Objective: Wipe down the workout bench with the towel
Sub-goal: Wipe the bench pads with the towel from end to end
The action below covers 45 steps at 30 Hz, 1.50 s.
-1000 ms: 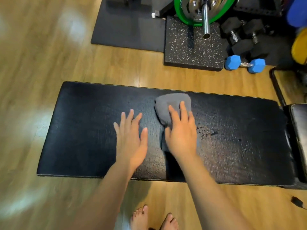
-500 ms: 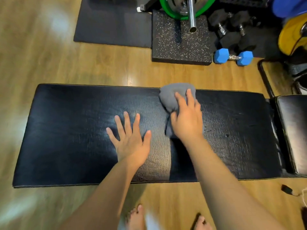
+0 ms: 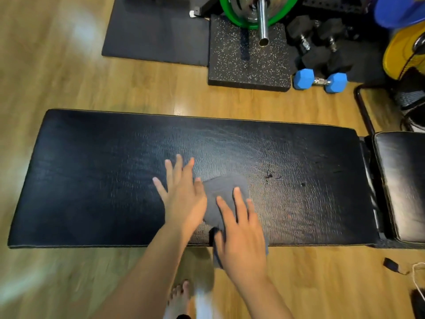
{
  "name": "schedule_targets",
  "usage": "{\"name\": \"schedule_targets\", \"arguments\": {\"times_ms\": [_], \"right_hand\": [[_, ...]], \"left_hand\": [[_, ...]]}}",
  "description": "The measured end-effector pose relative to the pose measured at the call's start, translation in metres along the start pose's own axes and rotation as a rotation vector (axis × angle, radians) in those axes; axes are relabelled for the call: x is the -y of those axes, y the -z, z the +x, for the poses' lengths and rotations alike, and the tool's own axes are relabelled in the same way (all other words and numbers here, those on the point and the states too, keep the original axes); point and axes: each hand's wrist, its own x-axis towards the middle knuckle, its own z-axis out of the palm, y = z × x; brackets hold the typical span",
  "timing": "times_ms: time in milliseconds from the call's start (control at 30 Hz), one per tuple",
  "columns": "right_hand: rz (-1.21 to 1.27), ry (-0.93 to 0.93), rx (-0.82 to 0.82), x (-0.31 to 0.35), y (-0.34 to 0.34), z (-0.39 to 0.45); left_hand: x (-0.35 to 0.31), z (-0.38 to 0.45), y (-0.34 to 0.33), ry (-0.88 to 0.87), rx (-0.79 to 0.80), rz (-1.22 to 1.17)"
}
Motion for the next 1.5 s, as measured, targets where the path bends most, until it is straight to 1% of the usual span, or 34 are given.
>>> {"name": "schedule_targets", "arguments": {"times_ms": [33, 67, 167, 233, 300, 367, 500, 567, 633, 667, 700, 767, 833, 900, 967, 1033, 1100, 1167, 1233, 1333, 1400, 1467, 1500], "right_hand": [[0.003, -0.017, -0.018, -0.008, 0.005, 0.015], [0.010, -0.047, -0.043, -0.016, 0.011, 0.034], [0.012, -0.160, -0.147, -0.049, 0.034, 0.109], [0.004, -0.234, -0.145, -0.069, 0.051, 0.152], [-0.004, -0.263, -0.113, -0.077, 0.059, 0.169], [-0.027, -0.232, -0.131, -0.070, 0.056, 0.154], [0.007, -0.173, -0.161, -0.045, 0.030, 0.067], [0.011, -0.150, -0.122, -0.032, 0.017, 0.016], [-0.006, -0.110, -0.067, -0.028, 0.011, -0.021], [-0.012, -0.082, -0.045, -0.033, 0.011, -0.028], [-0.002, -0.056, -0.027, -0.041, 0.014, -0.026], [0.048, -0.062, -0.036, -0.061, 0.024, 0.000], [0.060, -0.121, -0.103, -0.084, 0.038, 0.046], [0.028, -0.186, -0.163, -0.112, 0.056, 0.103], [0.014, -0.256, -0.156, -0.138, 0.075, 0.152], [0.005, -0.280, -0.117, -0.150, 0.085, 0.170], [-0.019, -0.233, -0.139, -0.146, 0.083, 0.154], [-0.009, -0.171, -0.147, -0.136, 0.073, 0.111], [0.015, -0.125, -0.115, -0.126, 0.059, 0.054], [0.024, -0.098, -0.023, -0.118, 0.044, -0.017], [0.018, -0.054, 0.036, -0.127, 0.047, -0.030], [0.004, 0.037, 0.046, -0.148, 0.059, -0.008], [-0.001, 0.052, 0.028, -0.162, 0.065, 0.012]], "left_hand": [[-0.005, -0.009, -0.008, -0.007, 0.012, -0.043], [-0.008, -0.017, -0.017, 0.003, 0.027, -0.031], [-0.005, -0.021, -0.037, 0.029, 0.067, 0.247], [-0.006, -0.018, -0.039, 0.037, 0.109, 0.331], [-0.008, -0.017, -0.038, 0.044, 0.150, 0.332], [-0.010, -0.016, -0.036, 0.053, 0.175, 0.344], [-0.015, -0.015, -0.036, 0.087, 0.192, 0.319], [-0.017, -0.015, -0.035, 0.114, 0.119, 0.252], [-0.026, -0.017, -0.036, 0.139, -0.016, 0.131], [-0.035, -0.021, -0.039, 0.150, -0.059, 0.048], [-0.047, -0.025, -0.045, 0.158, -0.065, -0.034], [-0.068, -0.038, -0.062, 0.152, 0.014, -0.118], [-0.077, -0.045, -0.083, 0.144, 0.099, -0.020], [-0.076, -0.042, -0.095, 0.167, 0.127, 0.174], [-0.075, -0.039, -0.099, 0.167, 0.134, 0.295], [-0.075, -0.041, -0.100, 0.151, 0.131, 0.321], [-0.076, -0.041, -0.102, 0.149, 0.132, 0.340], [-0.076, -0.039, -0.104, 0.164, 0.130, 0.360], [-0.078, -0.038, -0.105, 0.175, 0.119, 0.365], [-0.079, -0.038, -0.106, 0.194, 0.109, 0.378], [-0.081, -0.039, -0.105, 0.203, 0.118, 0.360], [-0.080, -0.038, -0.104, 0.205, 0.118, 0.355], [-0.079, -0.037, -0.104, 0.209, 0.120, 0.357]]}}
